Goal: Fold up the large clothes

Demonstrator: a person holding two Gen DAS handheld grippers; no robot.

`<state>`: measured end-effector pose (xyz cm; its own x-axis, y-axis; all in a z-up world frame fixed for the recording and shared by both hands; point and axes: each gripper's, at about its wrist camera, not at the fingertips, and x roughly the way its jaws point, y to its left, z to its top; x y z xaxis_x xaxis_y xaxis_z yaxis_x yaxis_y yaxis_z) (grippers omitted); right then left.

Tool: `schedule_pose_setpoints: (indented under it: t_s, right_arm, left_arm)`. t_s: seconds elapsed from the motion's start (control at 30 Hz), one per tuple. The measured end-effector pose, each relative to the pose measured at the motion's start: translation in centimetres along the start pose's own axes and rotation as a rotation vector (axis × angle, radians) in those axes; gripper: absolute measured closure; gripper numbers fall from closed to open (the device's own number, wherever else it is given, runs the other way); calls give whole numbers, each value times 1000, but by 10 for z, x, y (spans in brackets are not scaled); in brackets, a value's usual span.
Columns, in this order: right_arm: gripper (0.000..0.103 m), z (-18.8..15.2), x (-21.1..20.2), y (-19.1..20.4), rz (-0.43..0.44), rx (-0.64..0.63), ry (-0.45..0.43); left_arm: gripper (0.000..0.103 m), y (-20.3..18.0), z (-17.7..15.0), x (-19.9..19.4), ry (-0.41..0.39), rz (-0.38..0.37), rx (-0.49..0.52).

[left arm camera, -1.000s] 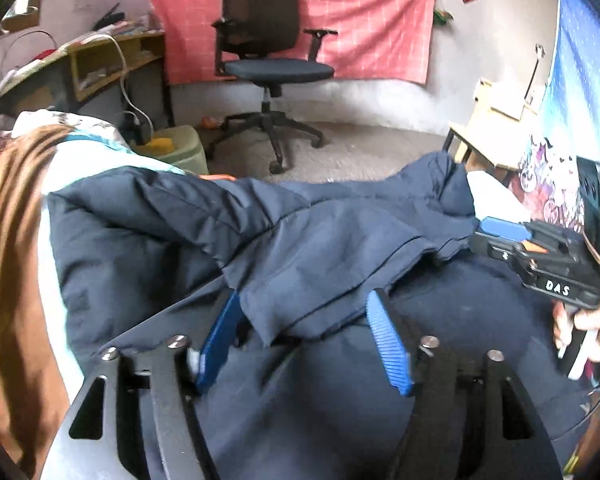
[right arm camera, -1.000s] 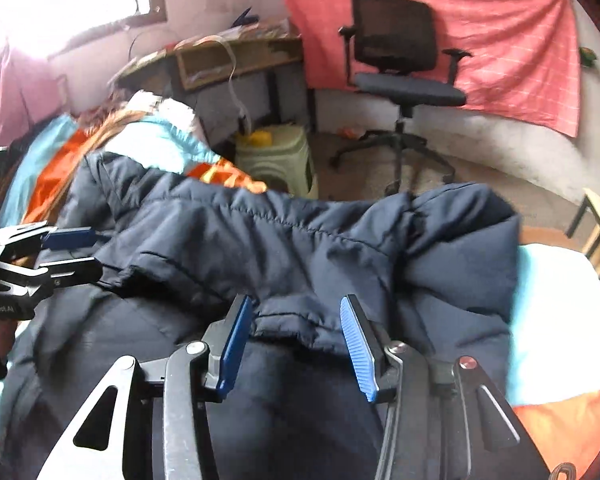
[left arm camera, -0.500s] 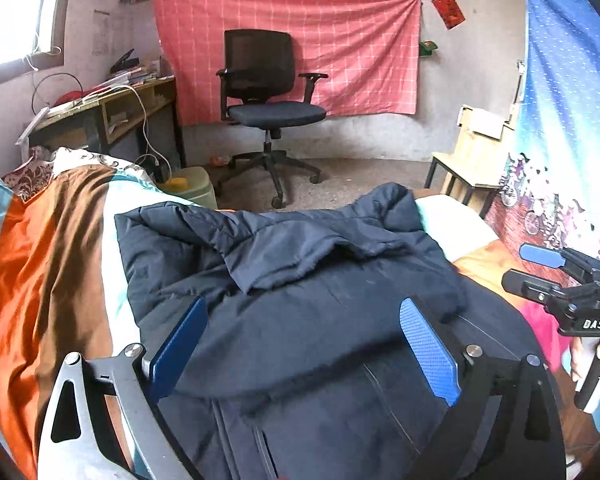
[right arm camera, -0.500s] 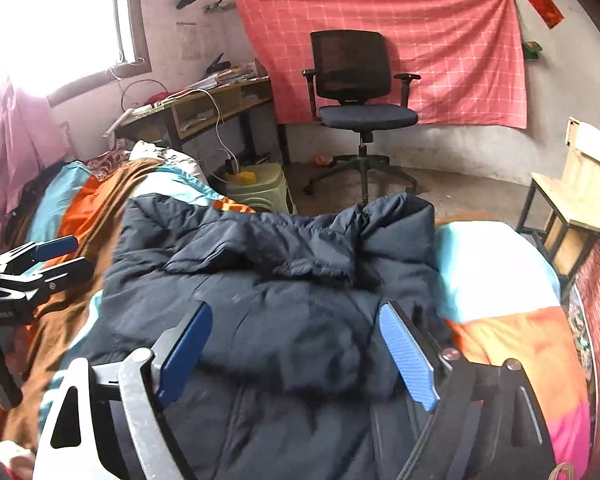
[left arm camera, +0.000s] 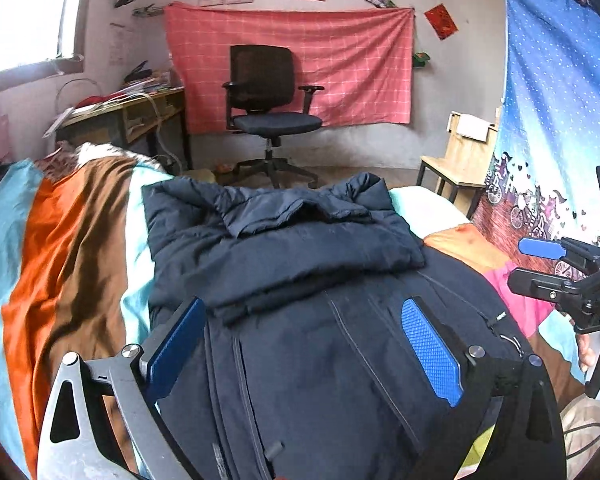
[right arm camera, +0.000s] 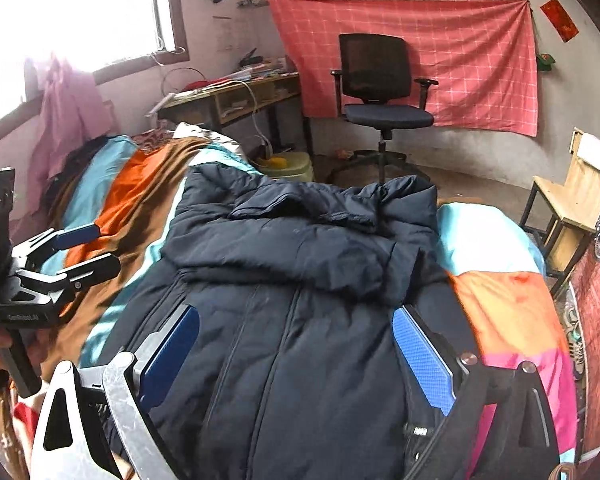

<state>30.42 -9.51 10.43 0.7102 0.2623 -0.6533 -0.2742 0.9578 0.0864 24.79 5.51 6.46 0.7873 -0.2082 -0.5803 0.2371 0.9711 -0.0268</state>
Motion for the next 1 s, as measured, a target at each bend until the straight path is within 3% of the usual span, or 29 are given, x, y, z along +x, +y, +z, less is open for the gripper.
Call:
schedule_pose_setpoints:
  t_s: [0.37, 0.7, 1.0]
  right_arm:
    - [3, -55, -37, 1, 84, -113, 46]
    - [3, -118, -49, -2, 104, -244, 253]
    - [3, -160, -31, -3, 27, -407, 442]
  left_arm:
    - [7, -39, -61, -47, 33, 85, -13]
    - [7, -50, -125, -59, 149, 70, -11]
    - [7, -54, -185, -39, 265, 81, 133]
